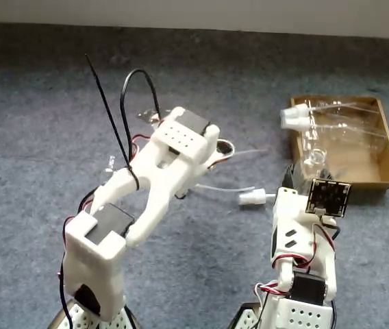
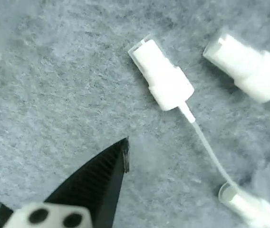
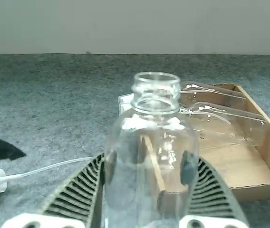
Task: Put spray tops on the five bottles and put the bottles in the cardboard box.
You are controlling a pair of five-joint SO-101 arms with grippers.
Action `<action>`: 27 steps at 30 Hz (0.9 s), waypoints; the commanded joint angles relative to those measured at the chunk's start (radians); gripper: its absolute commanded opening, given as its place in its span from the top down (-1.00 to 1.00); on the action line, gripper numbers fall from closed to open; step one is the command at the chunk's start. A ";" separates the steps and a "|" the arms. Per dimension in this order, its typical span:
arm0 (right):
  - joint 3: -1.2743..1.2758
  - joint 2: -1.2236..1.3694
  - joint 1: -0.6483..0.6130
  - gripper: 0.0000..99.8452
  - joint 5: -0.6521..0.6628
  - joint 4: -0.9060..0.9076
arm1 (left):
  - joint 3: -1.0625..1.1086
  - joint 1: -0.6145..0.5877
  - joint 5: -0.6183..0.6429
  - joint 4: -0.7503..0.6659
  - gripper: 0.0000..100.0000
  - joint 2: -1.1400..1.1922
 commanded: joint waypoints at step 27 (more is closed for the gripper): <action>-0.008 -0.004 -0.008 0.72 -0.005 -0.030 | 0.139 -0.090 0.104 -0.193 0.10 -0.054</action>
